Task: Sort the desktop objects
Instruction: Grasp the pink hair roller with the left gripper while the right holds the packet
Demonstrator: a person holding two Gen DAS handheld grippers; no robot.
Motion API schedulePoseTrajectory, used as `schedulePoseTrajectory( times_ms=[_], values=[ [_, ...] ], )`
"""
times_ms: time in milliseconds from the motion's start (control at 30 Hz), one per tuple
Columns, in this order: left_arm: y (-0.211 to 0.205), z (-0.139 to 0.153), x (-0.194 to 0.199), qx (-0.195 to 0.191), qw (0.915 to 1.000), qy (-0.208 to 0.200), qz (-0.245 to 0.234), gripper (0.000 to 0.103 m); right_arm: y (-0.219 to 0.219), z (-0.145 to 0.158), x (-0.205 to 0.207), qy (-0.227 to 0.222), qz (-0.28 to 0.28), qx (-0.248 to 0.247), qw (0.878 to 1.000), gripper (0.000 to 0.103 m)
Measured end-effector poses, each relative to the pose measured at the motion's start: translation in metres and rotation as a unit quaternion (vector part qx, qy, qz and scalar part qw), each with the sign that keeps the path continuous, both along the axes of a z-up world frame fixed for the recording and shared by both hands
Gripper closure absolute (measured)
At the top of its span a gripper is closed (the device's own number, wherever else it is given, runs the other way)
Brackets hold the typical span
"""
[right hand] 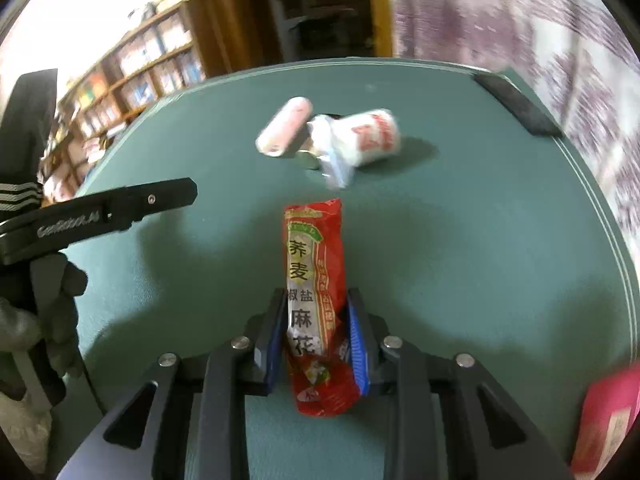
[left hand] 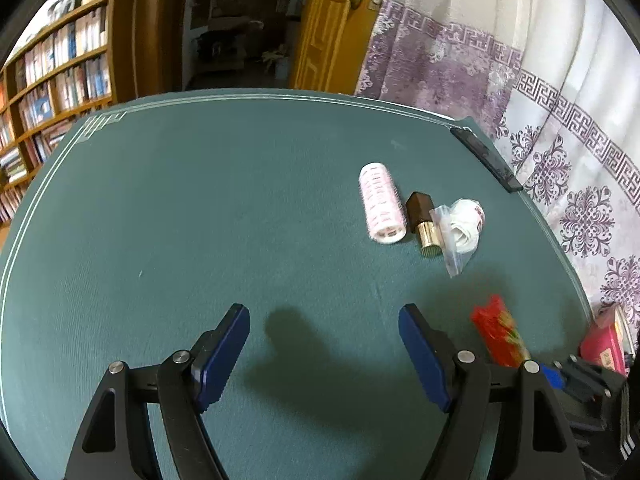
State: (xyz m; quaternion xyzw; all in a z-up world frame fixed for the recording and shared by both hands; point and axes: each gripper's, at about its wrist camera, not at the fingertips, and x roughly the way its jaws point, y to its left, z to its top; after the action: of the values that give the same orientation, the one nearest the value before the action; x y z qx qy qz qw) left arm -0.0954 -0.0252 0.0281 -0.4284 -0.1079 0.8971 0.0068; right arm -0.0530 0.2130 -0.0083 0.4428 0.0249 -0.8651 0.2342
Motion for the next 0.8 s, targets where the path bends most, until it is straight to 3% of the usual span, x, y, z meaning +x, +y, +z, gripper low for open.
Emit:
schedulePoseTrajectory(
  times_ms=[233, 567, 667, 767, 800],
  values=[
    [0.028, 0.008, -0.052, -0.044, 0.9988, 0.008, -0.017, 0.025, 0.023, 0.007, 0.011, 0.005, -0.022, -0.015, 1.000, 0.072],
    [0.037, -0.005, -0.100, -0.071, 0.9972, -0.007, -0.025, 0.026, 0.021, 0.004, 0.015, 0.026, -0.026, -0.009, 0.999, 0.070],
    [0.039, -0.009, -0.108, -0.088, 0.9958, -0.004, -0.024, 0.037, 0.018, 0.004, 0.016, 0.030, -0.025, -0.002, 0.999, 0.069],
    [0.039, -0.008, -0.108, -0.098, 0.9948, 0.006, -0.026, 0.055, 0.017, 0.004, 0.015, 0.029, -0.020, -0.010, 0.999, 0.059],
    [0.037, -0.008, -0.107, -0.096, 0.9950, 0.008, -0.027, 0.068, 0.016, 0.004, 0.015, 0.026, -0.016, -0.017, 0.999, 0.052]
  ],
)
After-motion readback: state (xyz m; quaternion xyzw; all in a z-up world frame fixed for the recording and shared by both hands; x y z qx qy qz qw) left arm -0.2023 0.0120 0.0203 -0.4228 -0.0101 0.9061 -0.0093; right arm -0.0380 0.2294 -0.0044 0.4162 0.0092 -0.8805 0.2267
